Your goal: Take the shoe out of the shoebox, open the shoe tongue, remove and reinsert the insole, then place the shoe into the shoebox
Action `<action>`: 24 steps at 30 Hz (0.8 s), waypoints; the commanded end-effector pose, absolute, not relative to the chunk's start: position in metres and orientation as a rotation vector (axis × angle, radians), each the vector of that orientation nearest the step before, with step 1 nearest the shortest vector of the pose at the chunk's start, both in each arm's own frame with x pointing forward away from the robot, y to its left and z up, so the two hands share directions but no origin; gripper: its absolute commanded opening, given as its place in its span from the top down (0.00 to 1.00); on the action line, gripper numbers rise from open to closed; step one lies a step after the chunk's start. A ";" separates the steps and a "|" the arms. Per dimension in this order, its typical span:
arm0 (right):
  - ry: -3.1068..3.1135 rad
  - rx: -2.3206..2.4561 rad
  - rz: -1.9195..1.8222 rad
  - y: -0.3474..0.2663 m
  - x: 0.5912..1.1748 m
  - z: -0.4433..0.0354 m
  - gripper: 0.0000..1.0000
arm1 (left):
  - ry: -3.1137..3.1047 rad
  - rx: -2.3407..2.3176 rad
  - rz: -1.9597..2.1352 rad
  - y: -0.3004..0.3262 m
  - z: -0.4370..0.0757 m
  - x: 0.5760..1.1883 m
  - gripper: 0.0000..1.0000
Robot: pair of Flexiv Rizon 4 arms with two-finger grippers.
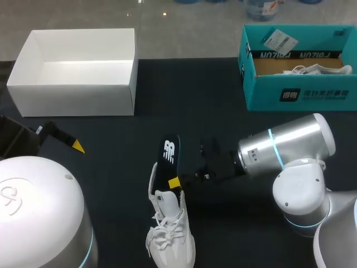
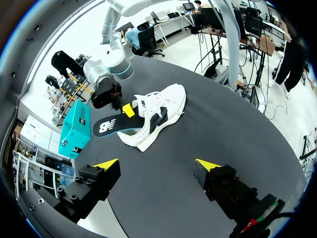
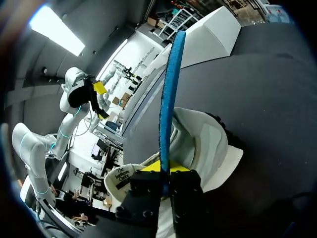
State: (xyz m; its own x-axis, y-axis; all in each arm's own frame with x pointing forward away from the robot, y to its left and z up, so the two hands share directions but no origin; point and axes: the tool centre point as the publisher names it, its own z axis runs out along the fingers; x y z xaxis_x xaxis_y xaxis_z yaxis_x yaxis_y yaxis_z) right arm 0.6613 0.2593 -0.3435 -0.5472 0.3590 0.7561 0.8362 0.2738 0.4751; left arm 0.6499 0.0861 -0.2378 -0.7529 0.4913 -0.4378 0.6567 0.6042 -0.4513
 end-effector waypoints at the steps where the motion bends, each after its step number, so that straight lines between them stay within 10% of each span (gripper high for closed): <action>1: -2.056 -1.070 -1.219 0.264 0.666 -0.338 0.51 | 2.566 0.941 -0.880 0.086 -0.238 0.650 0.00; 15: -2.109 -1.056 -1.221 0.262 0.685 -0.320 0.59 | 2.566 0.941 -0.880 0.086 -0.238 0.650 0.00; 18: -2.118 -1.059 -1.223 0.260 0.689 -0.319 0.98 | 2.566 0.941 -0.880 0.086 -0.238 0.650 0.00; 24: -2.128 -1.055 -1.217 0.260 0.690 -0.316 1.00 | 2.566 0.941 -0.880 0.086 -0.238 0.650 0.00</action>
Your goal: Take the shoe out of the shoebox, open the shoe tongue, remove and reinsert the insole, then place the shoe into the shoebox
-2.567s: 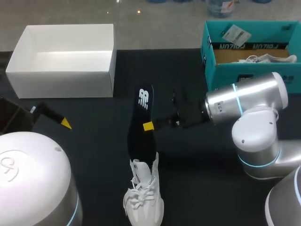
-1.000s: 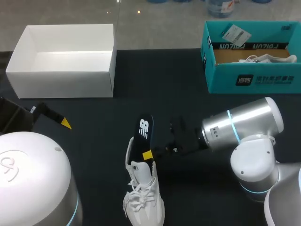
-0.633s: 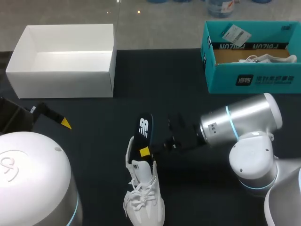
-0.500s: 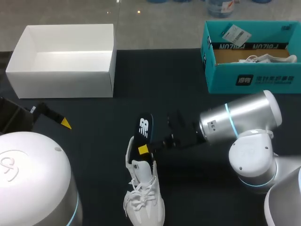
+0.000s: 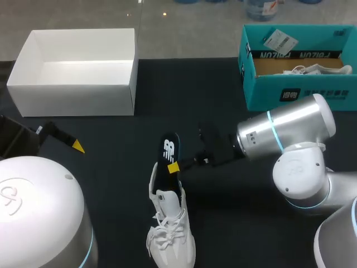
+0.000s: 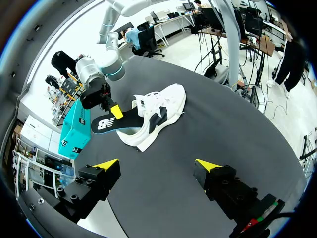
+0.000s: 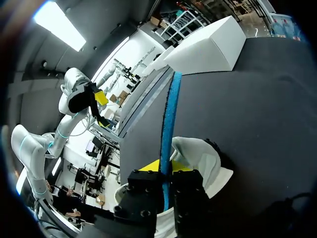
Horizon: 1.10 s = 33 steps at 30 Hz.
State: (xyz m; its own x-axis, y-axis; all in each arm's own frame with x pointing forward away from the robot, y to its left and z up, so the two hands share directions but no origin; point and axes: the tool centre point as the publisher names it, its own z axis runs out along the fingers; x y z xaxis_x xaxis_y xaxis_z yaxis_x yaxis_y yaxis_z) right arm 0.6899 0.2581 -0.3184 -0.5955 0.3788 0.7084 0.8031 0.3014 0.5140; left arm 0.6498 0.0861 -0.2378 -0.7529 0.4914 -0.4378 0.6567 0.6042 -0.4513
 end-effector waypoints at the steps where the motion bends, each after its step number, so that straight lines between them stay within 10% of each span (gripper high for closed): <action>1: -2.128 -1.052 -1.211 0.260 0.690 -0.317 1.00 | 2.566 0.941 -0.880 0.086 -0.238 0.650 0.00; 33: -2.092 -1.037 -1.106 0.277 0.661 -0.333 1.00 | 2.566 0.941 -0.880 0.086 -0.238 0.650 0.00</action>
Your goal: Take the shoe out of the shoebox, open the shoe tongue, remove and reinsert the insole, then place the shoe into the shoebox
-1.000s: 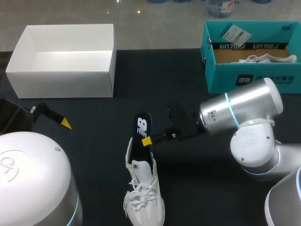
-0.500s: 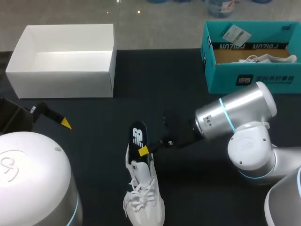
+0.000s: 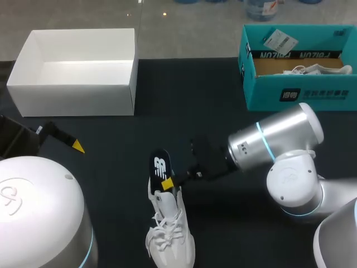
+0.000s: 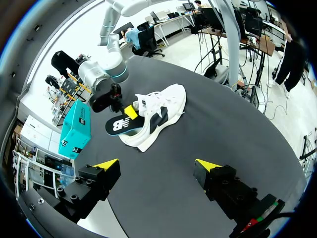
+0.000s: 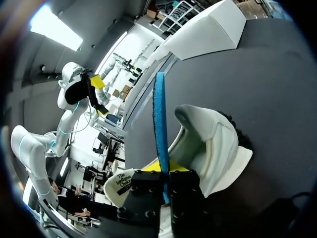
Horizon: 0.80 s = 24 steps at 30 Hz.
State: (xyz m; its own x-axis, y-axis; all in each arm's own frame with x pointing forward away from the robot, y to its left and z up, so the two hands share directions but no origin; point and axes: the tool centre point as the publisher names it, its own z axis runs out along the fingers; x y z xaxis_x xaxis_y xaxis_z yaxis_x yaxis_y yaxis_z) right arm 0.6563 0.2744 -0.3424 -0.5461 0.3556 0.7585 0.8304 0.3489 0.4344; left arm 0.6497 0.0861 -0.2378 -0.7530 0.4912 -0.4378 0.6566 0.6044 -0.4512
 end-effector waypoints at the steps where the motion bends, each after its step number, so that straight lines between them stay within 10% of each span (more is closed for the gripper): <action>1: -2.097 -1.036 -1.111 0.276 0.662 -0.332 1.00 | 2.566 0.941 -0.880 0.086 -0.238 0.650 0.00; 6: -2.117 -1.037 -1.124 0.272 0.670 -0.324 0.55 | 2.566 0.941 -0.880 0.086 -0.238 0.650 0.00; 11: -2.128 -1.037 -1.129 0.271 0.674 -0.321 0.51 | 2.566 0.941 -0.880 0.086 -0.238 0.650 0.00; 18: -2.135 -1.052 -1.131 0.267 0.676 -0.321 0.57 | 2.566 0.941 -0.880 0.086 -0.238 0.650 0.00; 21: -2.133 -1.056 -1.137 0.266 0.676 -0.321 0.78 | 2.566 0.941 -0.880 0.086 -0.238 0.650 0.00; 22: -2.133 -1.054 -1.136 0.266 0.676 -0.321 1.00 | 2.566 0.941 -0.880 0.086 -0.238 0.650 0.00; 24: -2.131 -1.053 -1.135 0.266 0.676 -0.322 1.00 | 2.566 0.941 -0.880 0.086 -0.238 0.650 0.00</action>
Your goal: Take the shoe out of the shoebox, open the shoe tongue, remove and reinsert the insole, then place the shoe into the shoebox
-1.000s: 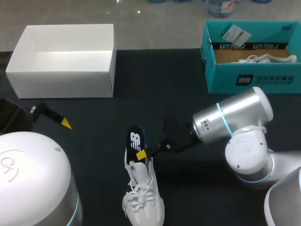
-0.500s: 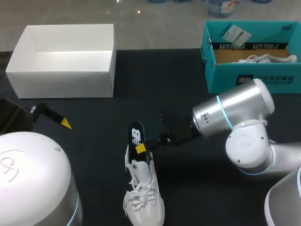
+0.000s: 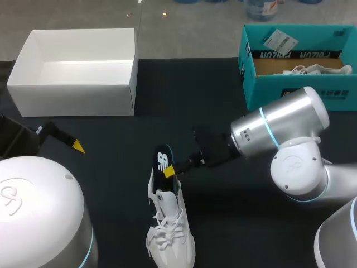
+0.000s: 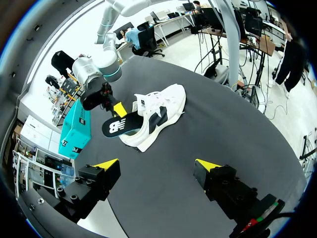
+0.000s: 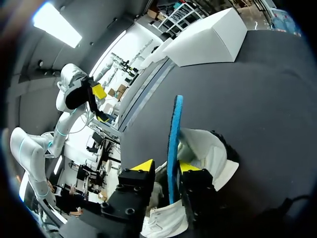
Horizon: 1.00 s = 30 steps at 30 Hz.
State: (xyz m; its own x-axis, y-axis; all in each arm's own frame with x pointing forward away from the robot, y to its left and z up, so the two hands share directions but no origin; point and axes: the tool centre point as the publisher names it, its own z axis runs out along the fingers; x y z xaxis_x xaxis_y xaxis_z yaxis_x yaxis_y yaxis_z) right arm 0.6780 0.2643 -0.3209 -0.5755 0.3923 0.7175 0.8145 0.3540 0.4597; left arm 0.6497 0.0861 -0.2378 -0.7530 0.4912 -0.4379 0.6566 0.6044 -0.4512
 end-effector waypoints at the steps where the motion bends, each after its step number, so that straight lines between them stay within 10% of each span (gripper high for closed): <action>1: -2.128 -1.053 -1.137 0.266 0.675 -0.323 1.00 | 2.566 0.941 -0.880 0.086 -0.238 0.650 0.00; 20: -2.017 -1.114 -1.103 0.271 0.636 -0.349 1.00 | 2.566 0.941 -0.880 0.086 -0.238 0.650 0.00; 24: -2.046 -1.113 -1.109 0.267 0.646 -0.341 0.61 | 2.566 0.941 -0.880 0.086 -0.238 0.650 0.00; 30: -2.088 -1.103 -1.123 0.262 0.665 -0.330 0.62 | 2.566 0.941 -0.880 0.086 -0.238 0.650 0.00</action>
